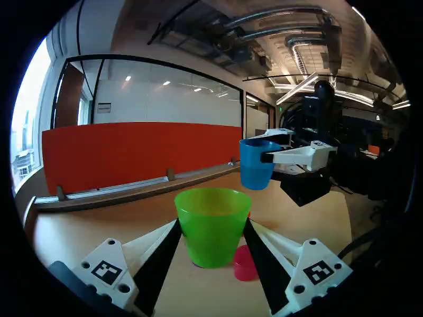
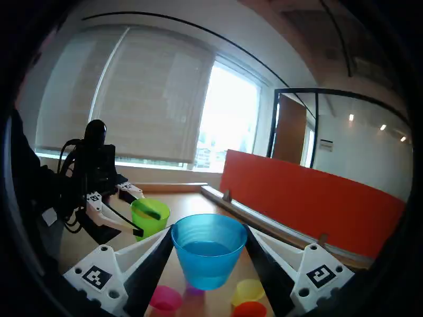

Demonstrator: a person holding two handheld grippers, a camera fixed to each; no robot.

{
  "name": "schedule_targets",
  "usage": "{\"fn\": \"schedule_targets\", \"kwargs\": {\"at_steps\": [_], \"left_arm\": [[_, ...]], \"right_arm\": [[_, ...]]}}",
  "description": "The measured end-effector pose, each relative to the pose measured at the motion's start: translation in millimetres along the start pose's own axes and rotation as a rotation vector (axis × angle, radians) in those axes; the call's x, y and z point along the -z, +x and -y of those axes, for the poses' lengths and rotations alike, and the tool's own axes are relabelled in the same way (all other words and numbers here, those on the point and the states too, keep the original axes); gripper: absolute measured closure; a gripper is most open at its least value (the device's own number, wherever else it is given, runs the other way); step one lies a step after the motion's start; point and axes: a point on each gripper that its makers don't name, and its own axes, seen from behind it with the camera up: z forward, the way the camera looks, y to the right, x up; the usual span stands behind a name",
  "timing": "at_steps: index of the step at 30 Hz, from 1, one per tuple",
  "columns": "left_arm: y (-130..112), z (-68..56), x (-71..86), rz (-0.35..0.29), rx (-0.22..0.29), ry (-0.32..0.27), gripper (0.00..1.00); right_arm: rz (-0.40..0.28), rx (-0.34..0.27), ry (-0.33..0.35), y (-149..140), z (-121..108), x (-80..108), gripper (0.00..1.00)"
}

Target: Pour water

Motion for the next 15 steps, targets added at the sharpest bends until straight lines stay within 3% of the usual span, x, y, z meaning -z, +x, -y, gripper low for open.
{"fn": "schedule_targets", "kwargs": {"at_steps": [15], "left_arm": [[-9.5,-7.2,-2.0,0.009,0.008,-0.019,0.19]], "right_arm": [[0.014,0.078,0.027,8.1,2.3,-2.7,0.07]]}}
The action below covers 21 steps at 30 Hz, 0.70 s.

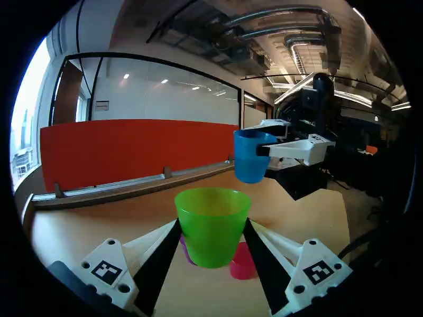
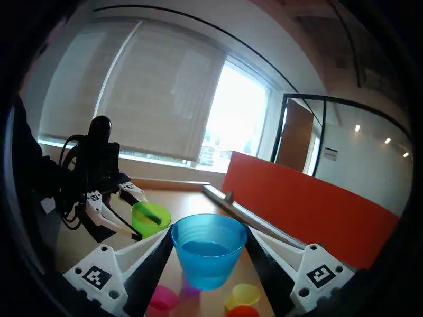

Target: Pour water

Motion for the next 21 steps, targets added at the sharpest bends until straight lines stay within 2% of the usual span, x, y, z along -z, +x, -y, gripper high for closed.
{"fn": "schedule_targets", "kwargs": {"at_steps": [21], "left_arm": [[-4,-8.2,-2.9,0.002,0.012,-0.022,0.19]], "right_arm": [[0.028,0.140,0.044,17,2,-9.1,0.07]]}}
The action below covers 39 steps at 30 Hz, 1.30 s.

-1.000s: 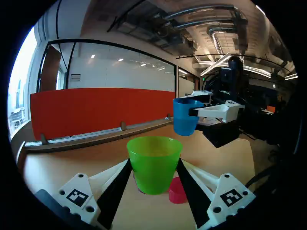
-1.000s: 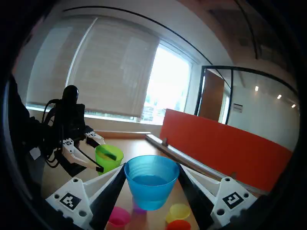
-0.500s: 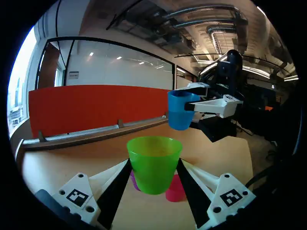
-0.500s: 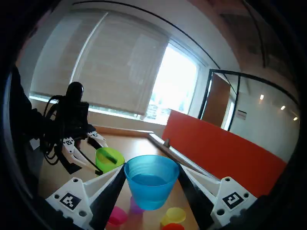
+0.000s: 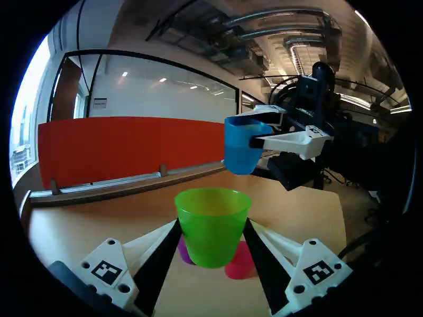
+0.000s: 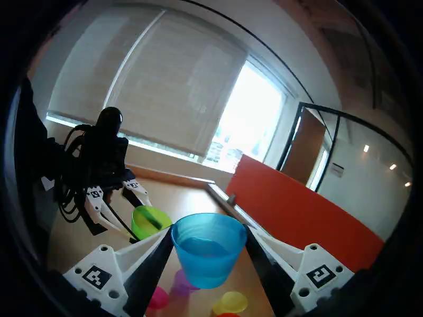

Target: Pour water

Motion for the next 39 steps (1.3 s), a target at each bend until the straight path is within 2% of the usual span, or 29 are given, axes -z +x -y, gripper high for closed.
{"fn": "schedule_targets", "kwargs": {"at_steps": [17,28,39], "left_arm": [[2,-6.5,-5.6,-0.011,-0.003,-0.019,0.19],[5,-12.9,-5.8,-0.029,-0.022,-0.035,0.18],[4,-13.6,-4.5,-0.031,-0.022,-0.036,0.19]], "right_arm": [[0.008,0.097,0.020,14,-3,-6.9,0.07],[0.005,0.139,0.024,22,-7,-12.9,0.07],[0.012,0.196,0.029,25,-4,-18.9,0.07]]}}
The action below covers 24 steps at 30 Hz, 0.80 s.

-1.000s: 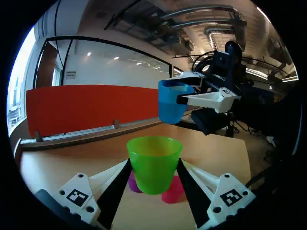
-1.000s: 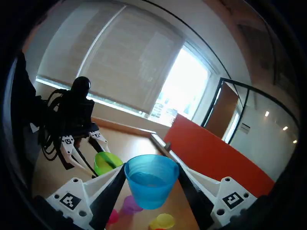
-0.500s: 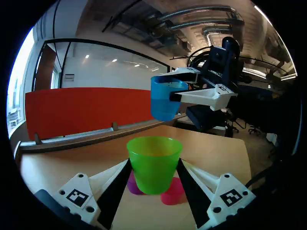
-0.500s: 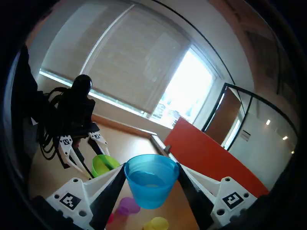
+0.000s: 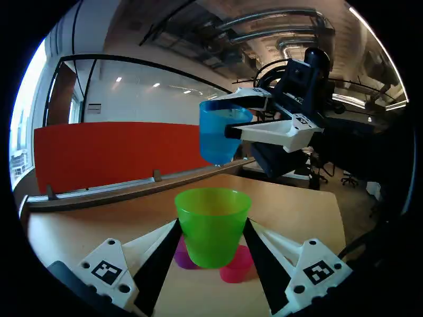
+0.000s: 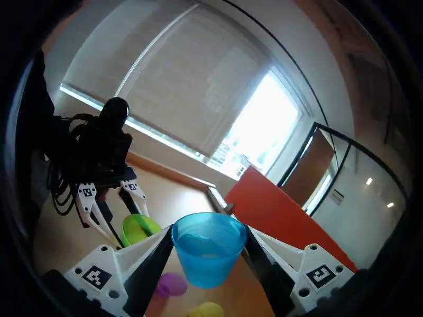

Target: Pour water

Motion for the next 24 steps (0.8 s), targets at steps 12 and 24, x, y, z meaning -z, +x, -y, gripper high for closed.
{"fn": "schedule_targets", "kwargs": {"at_steps": [12,24], "left_arm": [[2,-5.5,-1.5,-0.011,-0.005,-0.016,0.19],[3,-6.9,-0.9,-0.018,-0.007,-0.023,0.19]], "right_arm": [[0.006,0.071,-0.004,4,-3,-7.0,0.07],[0.015,0.149,-0.011,7,-7,-14.0,0.07]]}}
